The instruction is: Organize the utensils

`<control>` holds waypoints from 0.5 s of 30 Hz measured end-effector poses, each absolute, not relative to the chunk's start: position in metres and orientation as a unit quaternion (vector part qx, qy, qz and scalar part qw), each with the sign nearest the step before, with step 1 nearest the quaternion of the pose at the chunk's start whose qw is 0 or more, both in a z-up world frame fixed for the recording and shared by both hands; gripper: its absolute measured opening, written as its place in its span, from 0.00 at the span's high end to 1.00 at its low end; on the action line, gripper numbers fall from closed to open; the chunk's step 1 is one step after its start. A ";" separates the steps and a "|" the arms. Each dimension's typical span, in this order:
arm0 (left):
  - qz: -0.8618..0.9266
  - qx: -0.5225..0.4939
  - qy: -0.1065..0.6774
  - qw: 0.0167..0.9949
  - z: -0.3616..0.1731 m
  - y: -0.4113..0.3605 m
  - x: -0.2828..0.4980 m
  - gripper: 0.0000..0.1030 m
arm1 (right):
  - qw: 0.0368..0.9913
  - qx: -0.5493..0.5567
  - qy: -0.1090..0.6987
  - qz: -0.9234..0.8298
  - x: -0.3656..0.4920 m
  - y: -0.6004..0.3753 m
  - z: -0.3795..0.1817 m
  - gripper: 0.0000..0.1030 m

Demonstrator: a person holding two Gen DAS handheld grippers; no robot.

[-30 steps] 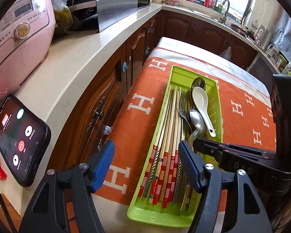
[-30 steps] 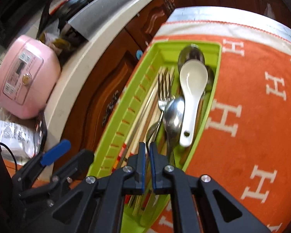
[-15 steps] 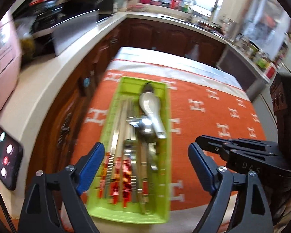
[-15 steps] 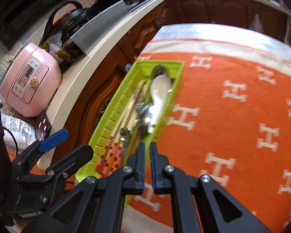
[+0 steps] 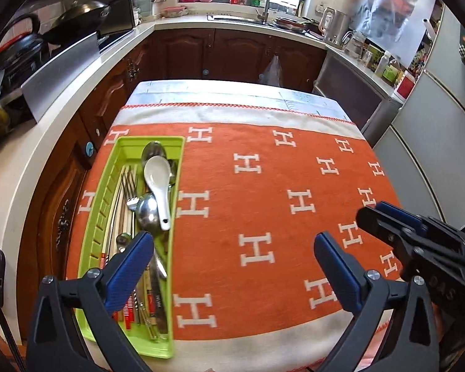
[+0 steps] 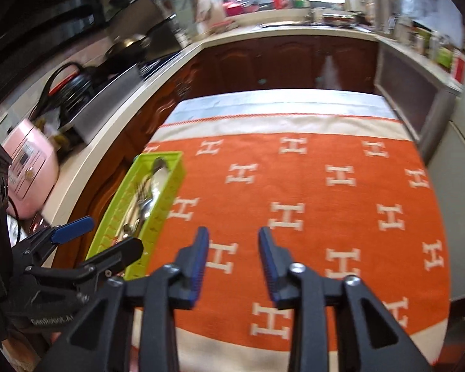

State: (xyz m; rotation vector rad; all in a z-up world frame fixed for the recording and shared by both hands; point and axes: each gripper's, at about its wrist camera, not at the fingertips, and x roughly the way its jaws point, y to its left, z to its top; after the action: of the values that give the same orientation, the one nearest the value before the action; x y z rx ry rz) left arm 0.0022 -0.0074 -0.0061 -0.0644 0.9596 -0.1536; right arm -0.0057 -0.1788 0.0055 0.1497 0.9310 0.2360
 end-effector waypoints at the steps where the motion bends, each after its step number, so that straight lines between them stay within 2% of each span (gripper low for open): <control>1: -0.070 -0.028 0.458 0.886 -0.004 -0.013 0.002 0.01 | 0.886 0.072 0.445 0.107 -0.008 -0.183 0.007 0.66; 15: -0.035 -0.002 0.452 0.891 0.003 -0.049 0.009 0.01 | 0.901 0.065 0.418 0.090 -0.018 -0.215 0.016 0.62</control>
State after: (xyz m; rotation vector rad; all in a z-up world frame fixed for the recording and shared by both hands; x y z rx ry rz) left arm 0.0094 -0.0485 0.0031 -0.0046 0.9377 -0.0726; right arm -0.0181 -0.2155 0.0155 0.1350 0.8654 0.1871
